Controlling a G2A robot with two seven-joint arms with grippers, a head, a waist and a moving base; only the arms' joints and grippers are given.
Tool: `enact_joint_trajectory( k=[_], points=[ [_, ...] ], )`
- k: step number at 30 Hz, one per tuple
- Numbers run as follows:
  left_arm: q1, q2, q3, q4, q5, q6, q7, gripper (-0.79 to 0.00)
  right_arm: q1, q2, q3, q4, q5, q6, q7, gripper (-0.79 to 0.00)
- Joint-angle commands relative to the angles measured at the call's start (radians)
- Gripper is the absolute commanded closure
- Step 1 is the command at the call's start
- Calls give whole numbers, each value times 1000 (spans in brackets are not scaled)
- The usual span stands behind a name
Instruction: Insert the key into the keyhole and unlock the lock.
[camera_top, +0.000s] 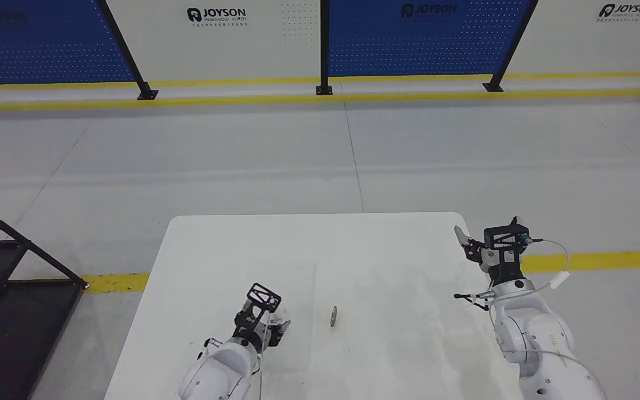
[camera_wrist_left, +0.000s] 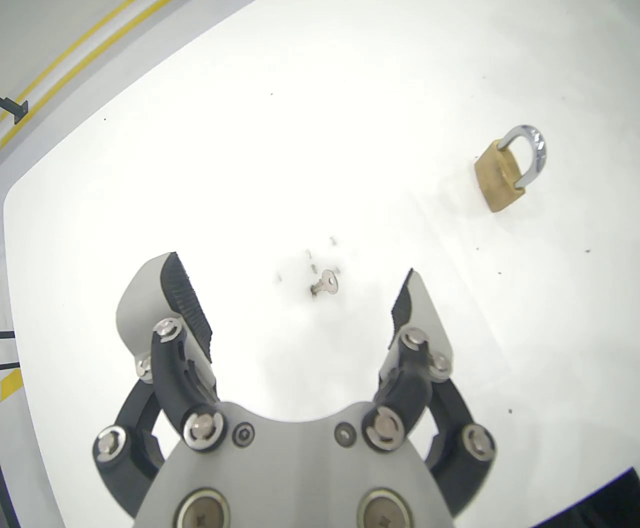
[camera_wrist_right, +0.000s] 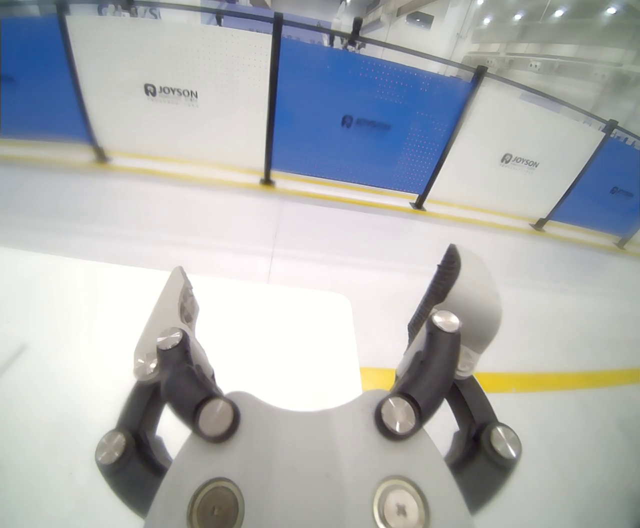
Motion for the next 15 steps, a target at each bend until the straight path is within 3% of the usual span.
enact_joint_trajectory(
  k=[1,11,15],
  points=[
    [-15,-5,26,16,17,23,-20,-631,0,0,0,0,0,0,0,-785],
    [-67,-21,75,86,27,74,-53,-416,0,0,0,0,0,0,0,-785],
    [-78,-25,92,107,36,78,-58,-369,0,0,0,0,0,0,0,-785]
  ],
)
